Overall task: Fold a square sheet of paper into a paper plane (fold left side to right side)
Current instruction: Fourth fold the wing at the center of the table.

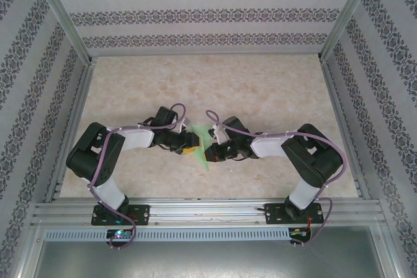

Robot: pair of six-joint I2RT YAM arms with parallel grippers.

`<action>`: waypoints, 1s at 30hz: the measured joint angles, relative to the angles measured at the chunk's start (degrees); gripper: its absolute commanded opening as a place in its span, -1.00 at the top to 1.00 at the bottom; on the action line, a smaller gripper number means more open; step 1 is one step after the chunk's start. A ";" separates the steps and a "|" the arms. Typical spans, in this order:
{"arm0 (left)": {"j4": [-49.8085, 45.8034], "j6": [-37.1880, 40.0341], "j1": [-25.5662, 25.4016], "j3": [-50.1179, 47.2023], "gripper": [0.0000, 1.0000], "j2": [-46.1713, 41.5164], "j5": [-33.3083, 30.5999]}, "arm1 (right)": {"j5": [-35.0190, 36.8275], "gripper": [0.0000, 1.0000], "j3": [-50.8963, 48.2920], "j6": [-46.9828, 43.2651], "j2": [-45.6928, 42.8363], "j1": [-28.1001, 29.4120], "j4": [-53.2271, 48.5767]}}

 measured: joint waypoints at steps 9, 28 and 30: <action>0.02 -0.15 -0.57 2.91 0.15 2.89 -1.77 | -0.28 1.00 0.00 0.92 0.76 -0.37 1.07; -3.37 0.07 -1.01 7.45 0.18 6.12 -4.35 | -0.61 0.82 -0.70 1.53 1.57 -1.51 2.86; -3.48 0.09 -1.03 7.50 0.18 6.12 -4.44 | -0.68 0.78 -0.70 1.75 1.57 -1.51 2.95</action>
